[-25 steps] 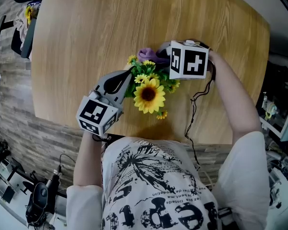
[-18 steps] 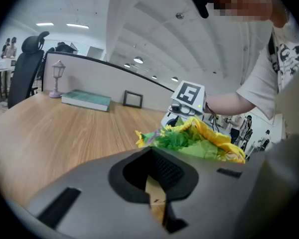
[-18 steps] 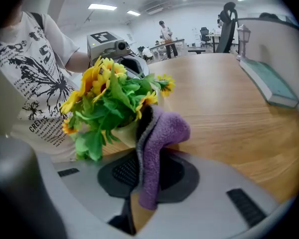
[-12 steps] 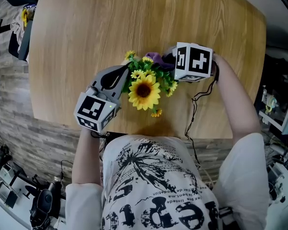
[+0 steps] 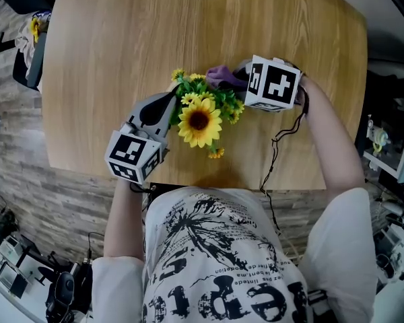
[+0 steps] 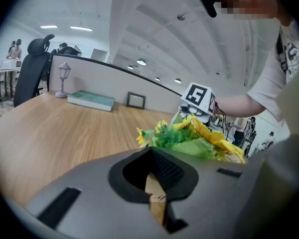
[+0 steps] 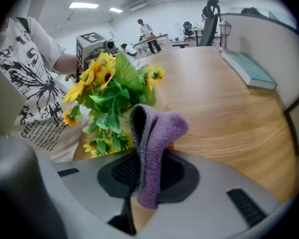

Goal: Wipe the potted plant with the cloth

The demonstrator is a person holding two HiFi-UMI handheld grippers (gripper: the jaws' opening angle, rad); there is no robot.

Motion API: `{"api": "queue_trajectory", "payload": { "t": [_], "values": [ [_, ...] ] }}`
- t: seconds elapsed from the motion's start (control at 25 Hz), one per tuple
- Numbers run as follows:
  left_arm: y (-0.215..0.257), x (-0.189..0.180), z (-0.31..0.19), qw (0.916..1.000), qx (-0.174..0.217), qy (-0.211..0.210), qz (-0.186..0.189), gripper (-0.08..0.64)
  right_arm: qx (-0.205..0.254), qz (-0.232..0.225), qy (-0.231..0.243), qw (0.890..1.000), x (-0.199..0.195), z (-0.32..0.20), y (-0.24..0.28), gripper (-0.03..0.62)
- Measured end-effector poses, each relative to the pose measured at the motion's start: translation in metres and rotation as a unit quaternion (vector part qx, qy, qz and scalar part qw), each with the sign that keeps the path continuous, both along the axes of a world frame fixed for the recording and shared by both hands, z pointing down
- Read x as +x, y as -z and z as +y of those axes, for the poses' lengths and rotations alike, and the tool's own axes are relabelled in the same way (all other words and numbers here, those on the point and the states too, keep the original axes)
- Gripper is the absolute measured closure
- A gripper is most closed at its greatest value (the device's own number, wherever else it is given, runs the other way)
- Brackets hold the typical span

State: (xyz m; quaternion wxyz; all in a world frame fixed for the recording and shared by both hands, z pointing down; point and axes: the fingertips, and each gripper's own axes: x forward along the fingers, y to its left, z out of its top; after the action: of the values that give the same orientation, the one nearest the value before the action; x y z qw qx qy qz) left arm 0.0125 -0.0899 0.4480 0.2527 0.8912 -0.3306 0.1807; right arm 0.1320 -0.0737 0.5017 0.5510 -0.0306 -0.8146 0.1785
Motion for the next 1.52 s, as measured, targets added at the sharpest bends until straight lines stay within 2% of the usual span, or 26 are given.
{"api": "queue_trajectory", "payload": {
  "t": [0.12, 0.28, 0.36, 0.52, 0.64, 0.72, 0.84, 1.12, 1.24, 1.32, 1.52],
  "values": [
    [0.000, -0.003, 0.005, 0.9996, -0.012, 0.023, 0.010, 0.558, 0.067, 0.021, -0.031, 0.997, 0.003, -0.023, 0.009, 0.517],
    [-0.003, -0.003, 0.010, 0.9995, -0.014, 0.027, -0.007, 0.558, 0.122, 0.001, -0.090, 0.988, -0.008, -0.051, 0.034, 0.517],
    [-0.004, -0.001, 0.008, 0.9995, -0.012, 0.028, -0.010, 0.558, 0.149, -0.011, -0.116, 0.982, -0.015, -0.065, 0.054, 0.517],
    [-0.003, -0.003, 0.014, 0.9986, -0.021, 0.045, 0.017, 0.558, 0.199, -0.033, -0.174, 0.964, -0.029, -0.081, 0.101, 0.517],
    [0.001, -0.010, 0.017, 0.9972, -0.017, 0.048, 0.055, 0.558, 0.201, -0.067, -0.242, 0.947, -0.046, -0.084, 0.130, 0.517],
    [0.015, -0.021, 0.012, 0.9952, 0.001, 0.051, 0.084, 0.557, 0.195, -0.092, -0.280, 0.935, -0.060, -0.084, 0.147, 0.517],
    [0.036, -0.040, -0.001, 0.9945, 0.030, 0.036, 0.094, 0.557, 0.197, -0.118, -0.312, 0.922, -0.086, -0.083, 0.164, 0.517],
    [0.069, -0.103, -0.020, 0.9932, 0.053, -0.036, 0.098, 0.557, 0.200, -0.093, -0.395, 0.892, -0.148, -0.071, 0.159, 0.517],
    [0.076, -0.129, -0.026, 0.9909, 0.061, -0.068, 0.099, 0.557, 0.192, -0.087, -0.446, 0.870, -0.175, -0.070, 0.148, 0.517],
    [0.077, -0.144, -0.033, 0.9889, 0.066, -0.091, 0.097, 0.557, 0.186, -0.078, -0.487, 0.850, -0.190, -0.071, 0.137, 0.517],
    [0.065, -0.167, -0.037, 0.9851, 0.053, -0.133, 0.096, 0.557, 0.161, -0.047, -0.595, 0.786, -0.208, -0.063, 0.084, 0.515]
  ]
}}
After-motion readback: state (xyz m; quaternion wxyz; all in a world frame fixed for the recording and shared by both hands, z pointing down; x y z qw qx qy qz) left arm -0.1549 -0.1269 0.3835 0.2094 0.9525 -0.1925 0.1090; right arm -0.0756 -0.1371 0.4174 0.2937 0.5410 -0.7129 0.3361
